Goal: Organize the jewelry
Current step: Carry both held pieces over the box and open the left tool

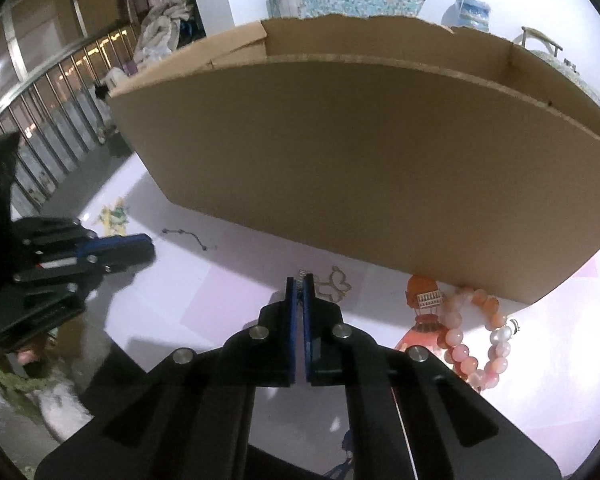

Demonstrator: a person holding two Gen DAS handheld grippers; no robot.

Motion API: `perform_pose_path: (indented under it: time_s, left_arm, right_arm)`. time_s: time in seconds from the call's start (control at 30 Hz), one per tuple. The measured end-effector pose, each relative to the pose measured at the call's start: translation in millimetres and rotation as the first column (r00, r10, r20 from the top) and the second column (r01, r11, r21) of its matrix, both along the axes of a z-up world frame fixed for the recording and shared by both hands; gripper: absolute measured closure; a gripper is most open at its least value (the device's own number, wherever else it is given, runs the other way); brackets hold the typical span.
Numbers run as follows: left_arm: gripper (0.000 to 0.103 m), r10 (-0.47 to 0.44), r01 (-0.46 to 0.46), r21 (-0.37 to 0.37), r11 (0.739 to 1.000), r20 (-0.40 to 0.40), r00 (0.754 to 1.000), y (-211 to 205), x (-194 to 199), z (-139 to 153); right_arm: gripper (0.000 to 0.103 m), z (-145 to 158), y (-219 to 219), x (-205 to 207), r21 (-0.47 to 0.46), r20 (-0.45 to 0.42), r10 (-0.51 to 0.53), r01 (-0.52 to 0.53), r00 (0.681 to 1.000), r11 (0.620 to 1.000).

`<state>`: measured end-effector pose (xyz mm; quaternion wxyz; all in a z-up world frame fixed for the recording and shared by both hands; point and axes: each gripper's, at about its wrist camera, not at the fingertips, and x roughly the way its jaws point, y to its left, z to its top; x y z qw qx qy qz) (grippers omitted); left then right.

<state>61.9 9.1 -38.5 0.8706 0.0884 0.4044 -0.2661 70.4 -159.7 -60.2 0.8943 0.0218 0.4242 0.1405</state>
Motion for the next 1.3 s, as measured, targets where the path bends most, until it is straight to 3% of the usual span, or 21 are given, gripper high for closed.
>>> perform_pose_path:
  time_s: [0.4, 0.7, 0.87, 1.03, 1.17, 1.3]
  left_arm:
    - [0.1, 0.001, 0.0, -0.028, 1.0, 0.044, 0.999, 9, -11, 30]
    - [0.1, -0.085, 0.118, -0.19, 0.975, 0.174, 0.981, 9, -24, 119]
    - [0.1, -0.138, 0.18, -0.246, 0.952, 0.177, 0.974, -12, 7, 144]
    - [0.1, -0.152, 0.139, -0.276, 0.951, -0.024, 0.988, -48, 88, 134]
    - [0.1, -0.134, 0.076, -0.269, 0.96, -0.204, 0.97, -74, 145, 109]
    - [0.1, -0.106, 0.037, -0.223, 0.974, -0.305, 0.946, -91, 174, 86]
  right_arm:
    - [0.1, 63, -21, -26, 0.073, 0.115, -0.003, -0.006, 0.993, 0.997]
    - [0.1, 133, -25, -29, 0.122, 0.274, 0.024, -0.06, 0.961, 0.991]
    - [0.1, 145, -38, 7, 0.116, 0.272, 0.026, -0.06, 0.962, 0.991]
    - [0.1, 132, -59, 75, 0.167, 0.098, 0.019, -0.035, 0.995, 0.985]
    - [0.1, 117, -70, 117, 0.168, -0.036, -0.016, 0.022, 0.999, 0.985]
    - [0.1, 104, -71, 142, 0.131, -0.102, -0.032, 0.045, 0.994, 0.99]
